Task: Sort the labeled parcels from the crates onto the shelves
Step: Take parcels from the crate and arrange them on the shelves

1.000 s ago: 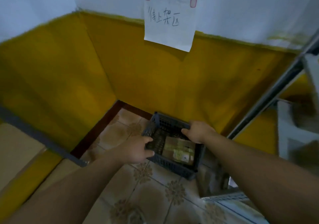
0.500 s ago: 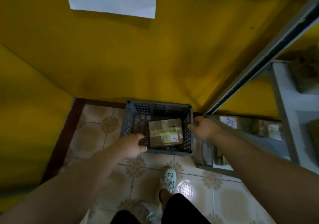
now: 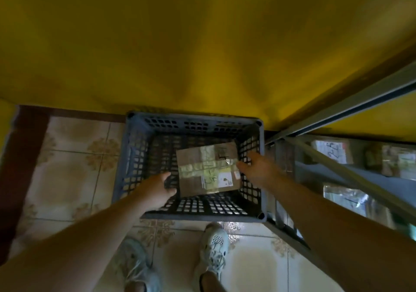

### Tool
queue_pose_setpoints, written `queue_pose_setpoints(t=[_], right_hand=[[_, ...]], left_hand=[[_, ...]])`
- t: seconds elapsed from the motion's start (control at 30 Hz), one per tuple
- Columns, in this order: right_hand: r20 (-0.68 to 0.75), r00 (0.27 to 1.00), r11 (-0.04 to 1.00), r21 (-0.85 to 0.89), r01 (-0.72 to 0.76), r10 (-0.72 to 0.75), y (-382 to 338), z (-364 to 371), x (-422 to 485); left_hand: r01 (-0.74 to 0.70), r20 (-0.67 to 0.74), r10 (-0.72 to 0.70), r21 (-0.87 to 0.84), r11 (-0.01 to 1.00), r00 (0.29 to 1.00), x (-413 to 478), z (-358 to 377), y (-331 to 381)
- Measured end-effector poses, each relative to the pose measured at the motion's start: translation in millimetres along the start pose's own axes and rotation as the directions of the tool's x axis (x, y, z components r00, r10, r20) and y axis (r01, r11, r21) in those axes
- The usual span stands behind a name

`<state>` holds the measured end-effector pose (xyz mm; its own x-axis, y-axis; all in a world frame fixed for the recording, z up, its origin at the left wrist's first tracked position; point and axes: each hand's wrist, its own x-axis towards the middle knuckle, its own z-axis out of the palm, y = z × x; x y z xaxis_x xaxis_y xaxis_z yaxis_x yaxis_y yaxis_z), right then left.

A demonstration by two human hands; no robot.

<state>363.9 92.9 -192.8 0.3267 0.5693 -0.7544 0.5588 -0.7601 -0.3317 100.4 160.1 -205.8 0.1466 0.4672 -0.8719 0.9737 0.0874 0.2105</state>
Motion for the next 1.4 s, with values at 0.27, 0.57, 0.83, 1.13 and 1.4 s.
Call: queue_pose_setpoints(t=[0.27, 0.57, 0.83, 1.13, 1.4], right_hand=[[0.006, 1.000, 0.994, -0.101, 0.028, -0.028, 42.5, 78.8, 155.9], [-0.053, 0.990, 0.990, -0.042, -0.133, 0.131, 67.3, 147.2, 233.2], [-0.153, 0.984, 0.985, 0.160, -0.071, 0.096, 49.1, 135.9, 196.7], [-0.203, 0.973, 0.933, 0.358, -0.034, 0.113, -11.7, 71.8, 32.4], [-0.302, 0.949, 0.881, 0.470, 0.062, 0.094, -63.1, 1.7, -161.4]], left_hand=[[0.011, -0.060, -0.022, -0.171, 0.985, 0.998, 150.0, 80.5, -20.7], [0.030, -0.041, -0.051, -0.408, 0.912, 0.998, 224.1, 122.3, -31.9], [-0.113, -0.140, 0.037, -0.589, 0.800, 0.989, 195.4, 103.4, -31.1], [-0.192, -0.162, 0.112, -0.670, 0.717, 0.980, 45.5, 8.6, -21.9], [-0.354, -0.280, 0.237, -0.516, 0.780, 0.930, -164.6, -73.5, -18.1]])
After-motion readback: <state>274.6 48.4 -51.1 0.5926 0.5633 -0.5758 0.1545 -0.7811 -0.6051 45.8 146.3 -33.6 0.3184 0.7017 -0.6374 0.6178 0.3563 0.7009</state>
